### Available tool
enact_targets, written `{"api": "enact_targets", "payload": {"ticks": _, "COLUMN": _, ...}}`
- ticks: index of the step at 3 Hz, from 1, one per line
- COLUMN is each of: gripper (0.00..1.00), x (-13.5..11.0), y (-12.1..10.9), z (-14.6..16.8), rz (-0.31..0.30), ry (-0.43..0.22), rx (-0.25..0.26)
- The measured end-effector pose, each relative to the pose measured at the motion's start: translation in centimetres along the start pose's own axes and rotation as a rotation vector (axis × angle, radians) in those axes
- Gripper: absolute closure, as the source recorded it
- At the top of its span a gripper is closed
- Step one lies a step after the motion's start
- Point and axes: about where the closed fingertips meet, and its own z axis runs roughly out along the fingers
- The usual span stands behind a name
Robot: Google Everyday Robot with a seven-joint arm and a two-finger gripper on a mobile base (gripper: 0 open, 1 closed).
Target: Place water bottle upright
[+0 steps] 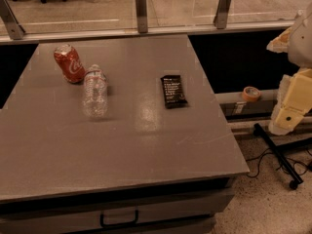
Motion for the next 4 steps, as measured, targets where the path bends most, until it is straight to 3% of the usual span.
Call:
{"api": "enact_targets", "payload": {"ticks": 1, "gripper": 0.0, "x": 0.0, "y": 0.0, "z": 0.0, "rz": 0.0, "ry": 0.0, "rx": 0.0}}
{"api": "enact_targets", "payload": {"ticks": 2, "gripper": 0.0, "x": -2.5, "y": -1.1, "z": 0.2, "rz": 0.054, "ry": -0.045, "rx": 0.017}}
{"api": "enact_targets", "payload": {"ticks": 3, "gripper": 0.0, "x": -7.7, "y": -3.7, "z": 1.5, "rz": 0.15, "ry": -0.135, "rx": 0.009}}
{"api": "enact_targets", "payload": {"ticks": 4, "gripper": 0.0, "x": -12.1, "y": -6.4, "z": 2.4, "rz": 0.292, "ry": -0.225, "rx": 0.017}}
